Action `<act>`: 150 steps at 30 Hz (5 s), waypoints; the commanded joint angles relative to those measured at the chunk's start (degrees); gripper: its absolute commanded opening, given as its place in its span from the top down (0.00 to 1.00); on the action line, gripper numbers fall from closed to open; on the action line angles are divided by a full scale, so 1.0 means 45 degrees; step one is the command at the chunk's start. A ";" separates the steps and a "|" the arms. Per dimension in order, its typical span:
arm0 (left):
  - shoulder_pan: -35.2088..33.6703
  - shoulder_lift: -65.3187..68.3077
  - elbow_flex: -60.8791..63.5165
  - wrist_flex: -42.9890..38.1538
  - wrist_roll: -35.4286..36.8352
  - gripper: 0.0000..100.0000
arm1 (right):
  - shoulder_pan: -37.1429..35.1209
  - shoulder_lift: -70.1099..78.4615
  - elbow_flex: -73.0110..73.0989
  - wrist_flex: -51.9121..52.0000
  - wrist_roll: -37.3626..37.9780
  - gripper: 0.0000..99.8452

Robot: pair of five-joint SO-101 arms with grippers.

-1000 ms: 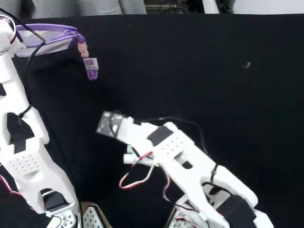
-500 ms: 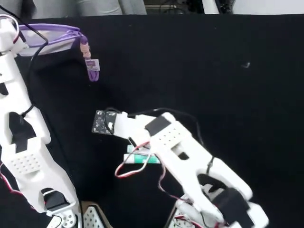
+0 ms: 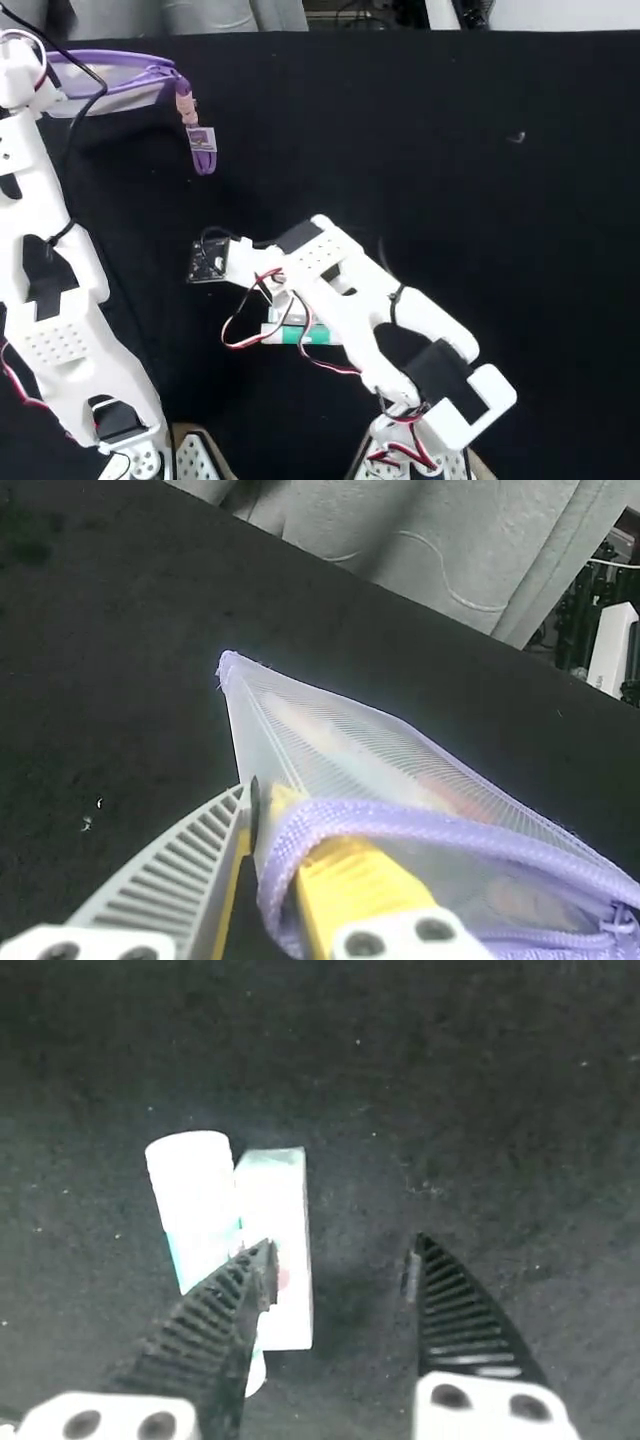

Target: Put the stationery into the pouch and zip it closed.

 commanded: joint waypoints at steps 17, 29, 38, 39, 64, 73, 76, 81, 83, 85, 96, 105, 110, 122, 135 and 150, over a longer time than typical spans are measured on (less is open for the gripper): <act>0.0147 -0.0274 -0.1006 -0.0117 -0.0098 0.97 | -0.0918 0.0244 0.0225 0.0996 0.0117 0.80; 0.0186 -0.0274 -0.0987 -0.0117 -0.0098 0.97 | 0.0684 0.0166 -0.0303 0.0000 -0.0801 0.99; 0.0635 -0.0274 -0.1065 0.0156 0.0078 0.97 | 0.2344 -0.4347 -0.0440 0.0059 -0.2168 0.99; 0.0791 -0.0274 -0.1065 0.0254 0.0098 0.97 | 0.2520 -0.5148 -0.0420 0.0039 -0.2403 0.99; 0.5499 -0.3692 0.1983 0.1348 0.0078 0.97 | 0.3165 -1.3294 0.0947 -0.7834 -0.7951 0.99; 0.6085 -0.2657 0.2100 0.1309 0.0078 0.97 | 0.2618 -1.3470 0.2198 -1.1096 -0.8694 0.99; 0.6125 -0.2090 0.2081 0.1250 0.0078 0.97 | 0.2188 -1.3626 0.3311 -1.2444 -0.8713 0.99; 0.6437 -0.1758 0.2081 0.1172 0.0098 0.97 | 0.1778 -1.3724 0.5910 -1.6371 -0.8713 0.99; 0.6711 -0.1739 0.2139 0.1211 0.0098 0.97 | 0.1778 -1.3665 0.6711 -1.7778 -0.8713 0.99; 0.6945 -0.1739 0.2198 0.1231 0.0098 0.97 | 0.1778 -1.3665 0.7375 -1.8579 -0.8733 0.99; 0.7101 -0.1739 0.2217 0.1250 0.0332 0.97 | 0.2872 -1.0774 0.8020 -2.1177 -1.0295 0.99; 0.7004 -0.1719 0.2217 0.1231 0.0410 0.97 | 0.2755 -0.8215 0.7961 -2.2955 -1.0335 0.98; 0.6984 -0.1719 0.2217 0.1211 0.0410 0.97 | 0.2716 -0.8215 0.7961 -2.2877 -1.0628 0.80; 0.6593 -0.1719 0.2198 0.1133 0.0410 0.97 | 0.2774 -0.8215 0.7883 -2.2838 -1.0686 0.79; 0.6652 -0.1719 0.2217 0.1172 0.0332 0.97 | 0.2969 -0.8117 0.1104 -1.3617 -1.0686 0.79; 0.6574 -0.1700 0.2217 0.1153 0.0332 0.97 | 0.6115 -0.8215 -0.2667 -1.1253 -1.0784 0.79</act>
